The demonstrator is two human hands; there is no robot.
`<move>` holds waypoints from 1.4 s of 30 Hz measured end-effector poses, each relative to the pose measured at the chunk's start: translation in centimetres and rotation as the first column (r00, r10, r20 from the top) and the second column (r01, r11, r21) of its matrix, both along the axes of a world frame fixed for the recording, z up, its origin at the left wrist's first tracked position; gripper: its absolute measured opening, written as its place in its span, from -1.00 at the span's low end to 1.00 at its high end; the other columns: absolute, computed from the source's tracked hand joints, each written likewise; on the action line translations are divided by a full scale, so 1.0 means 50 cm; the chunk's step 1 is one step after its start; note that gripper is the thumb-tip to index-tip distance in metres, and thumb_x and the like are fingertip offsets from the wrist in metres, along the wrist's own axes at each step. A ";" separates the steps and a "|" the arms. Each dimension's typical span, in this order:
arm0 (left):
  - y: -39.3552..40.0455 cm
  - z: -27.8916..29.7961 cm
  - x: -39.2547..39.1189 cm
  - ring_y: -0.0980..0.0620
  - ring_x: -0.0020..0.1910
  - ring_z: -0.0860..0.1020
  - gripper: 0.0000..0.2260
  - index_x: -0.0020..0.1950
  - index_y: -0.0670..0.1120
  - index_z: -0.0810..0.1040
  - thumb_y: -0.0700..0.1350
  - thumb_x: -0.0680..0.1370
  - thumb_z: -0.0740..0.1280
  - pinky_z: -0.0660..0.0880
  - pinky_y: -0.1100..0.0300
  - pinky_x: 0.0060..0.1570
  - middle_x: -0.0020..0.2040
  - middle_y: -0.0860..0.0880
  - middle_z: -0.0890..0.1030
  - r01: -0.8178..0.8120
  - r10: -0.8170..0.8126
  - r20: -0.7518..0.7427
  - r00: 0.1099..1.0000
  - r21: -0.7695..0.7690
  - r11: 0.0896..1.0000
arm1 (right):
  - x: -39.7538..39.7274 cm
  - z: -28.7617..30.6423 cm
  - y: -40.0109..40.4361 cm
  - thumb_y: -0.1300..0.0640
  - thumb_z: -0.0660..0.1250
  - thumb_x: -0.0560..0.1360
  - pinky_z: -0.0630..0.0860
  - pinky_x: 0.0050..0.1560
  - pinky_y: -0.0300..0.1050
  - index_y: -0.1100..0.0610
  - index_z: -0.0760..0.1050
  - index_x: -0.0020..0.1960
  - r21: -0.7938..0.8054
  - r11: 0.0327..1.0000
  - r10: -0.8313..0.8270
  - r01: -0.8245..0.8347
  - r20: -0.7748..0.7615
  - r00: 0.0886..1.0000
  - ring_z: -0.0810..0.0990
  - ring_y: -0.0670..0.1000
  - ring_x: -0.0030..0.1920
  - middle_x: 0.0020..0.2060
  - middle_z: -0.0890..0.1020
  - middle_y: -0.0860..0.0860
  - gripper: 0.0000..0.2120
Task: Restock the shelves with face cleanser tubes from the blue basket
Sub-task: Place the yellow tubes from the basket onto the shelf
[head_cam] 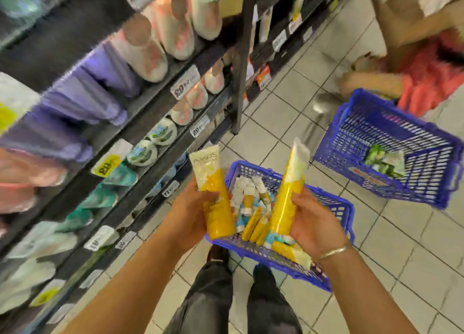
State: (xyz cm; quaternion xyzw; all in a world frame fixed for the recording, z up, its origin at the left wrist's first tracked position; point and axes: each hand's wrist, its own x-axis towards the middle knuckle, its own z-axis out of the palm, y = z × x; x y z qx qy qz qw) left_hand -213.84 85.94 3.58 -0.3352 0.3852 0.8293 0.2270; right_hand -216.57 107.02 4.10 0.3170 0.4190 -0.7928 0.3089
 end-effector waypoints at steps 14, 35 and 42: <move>-0.075 0.378 0.128 -0.11 -0.05 0.66 -0.62 0.18 0.03 0.46 -0.19 0.40 0.40 0.60 -0.05 -0.25 -0.03 -0.05 0.67 -0.474 0.392 -0.334 0.857 -0.211 0.855 | -0.009 0.390 -0.177 0.15 0.32 0.33 0.55 -0.38 -0.17 0.10 0.48 0.00 0.065 0.947 0.310 -0.316 -0.454 0.835 0.57 -0.09 -0.38 -0.34 0.61 -0.03 -0.76; -0.080 0.908 0.587 0.03 -0.24 0.66 -0.60 0.07 -0.06 0.52 -0.24 0.25 0.41 0.56 0.17 -0.39 -0.19 -0.05 0.69 -0.924 0.533 -0.757 0.378 -0.275 0.265 | 0.237 0.905 -0.347 0.11 0.29 0.33 0.56 -0.45 -0.11 0.19 0.46 0.04 0.088 0.491 0.531 -0.867 -0.819 0.217 0.58 -0.01 -0.42 -0.36 0.61 0.00 -0.69; -0.186 1.020 0.754 -0.04 -0.18 0.64 -0.40 0.17 -0.10 0.44 -0.32 0.17 0.52 0.57 0.05 -0.20 -0.11 -0.08 0.69 -0.946 0.499 -0.818 0.287 -0.325 0.011 | 0.385 1.016 -0.490 0.07 0.35 0.29 0.55 -0.40 -0.20 0.12 0.48 0.13 0.173 0.403 0.502 -0.899 -0.863 0.059 0.65 -0.10 -0.29 -0.22 0.69 -0.03 -0.58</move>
